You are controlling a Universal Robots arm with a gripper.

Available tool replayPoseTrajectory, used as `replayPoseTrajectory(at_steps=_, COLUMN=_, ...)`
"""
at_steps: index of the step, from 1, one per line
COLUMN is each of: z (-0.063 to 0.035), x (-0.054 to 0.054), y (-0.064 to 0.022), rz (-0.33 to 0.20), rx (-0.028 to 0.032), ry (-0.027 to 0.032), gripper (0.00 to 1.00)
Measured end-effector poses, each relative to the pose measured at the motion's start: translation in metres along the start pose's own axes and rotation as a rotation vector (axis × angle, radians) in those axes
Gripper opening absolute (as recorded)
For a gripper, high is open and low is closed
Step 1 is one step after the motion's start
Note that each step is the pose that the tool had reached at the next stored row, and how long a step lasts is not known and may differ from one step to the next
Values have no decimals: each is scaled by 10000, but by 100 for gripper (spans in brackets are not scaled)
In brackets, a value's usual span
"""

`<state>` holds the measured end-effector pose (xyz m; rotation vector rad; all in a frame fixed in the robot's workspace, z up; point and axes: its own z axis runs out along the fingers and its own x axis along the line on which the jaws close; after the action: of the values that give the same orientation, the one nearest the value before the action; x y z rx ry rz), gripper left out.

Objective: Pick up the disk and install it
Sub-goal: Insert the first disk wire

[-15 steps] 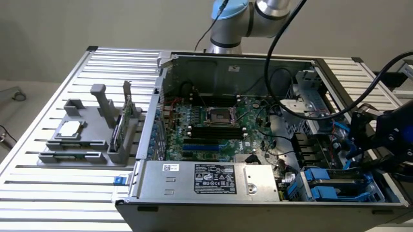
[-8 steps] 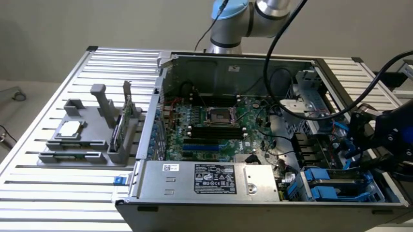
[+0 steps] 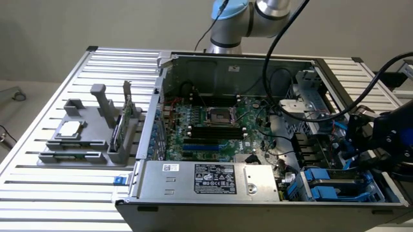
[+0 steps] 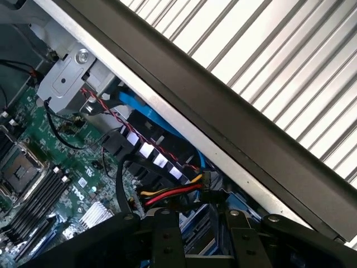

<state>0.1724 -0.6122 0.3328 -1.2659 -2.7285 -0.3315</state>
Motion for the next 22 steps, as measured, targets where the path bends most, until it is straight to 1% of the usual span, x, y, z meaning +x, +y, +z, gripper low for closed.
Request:
replayPoseTrajectory(at_steps=1, z=0, x=0, y=1, rz=-22, rx=10, ry=13, gripper=33)
replayPoseTrajectory(at_steps=2, z=0, x=-1, y=2, rz=-42, rx=22, ry=25, gripper=26)
replayPoseTrajectory(at_steps=3, z=0, x=-2, y=2, rz=-59, rx=35, ry=38, gripper=26)
replayPoseTrajectory(at_steps=4, z=0, x=-3, y=3, rz=-74, rx=51, ry=53, gripper=20)
replayPoseTrajectory(at_steps=5, z=0, x=-3, y=4, rz=-87, rx=69, ry=69, gripper=16)
replayPoseTrajectory(at_steps=8, z=-2, x=-4, y=5, rz=-113, rx=133, ry=123, gripper=16)
replayPoseTrajectory(at_steps=10, z=-8, x=-3, y=6, rz=-106, rx=187, ry=168, gripper=16)
replayPoseTrajectory(at_steps=12, z=-27, x=2, y=7, rz=-88, rx=235, ry=213, gripper=16)
replayPoseTrajectory(at_steps=13, z=-45, x=9, y=7, rz=-84, rx=246, ry=227, gripper=16)
replayPoseTrajectory(at_steps=16, z=-93, x=33, y=-1, rz=-85, rx=248, ry=228, gripper=16)
replayPoseTrajectory(at_steps=22, z=-93, x=51, y=-25, rz=-62, rx=243, ry=225, gripper=16)
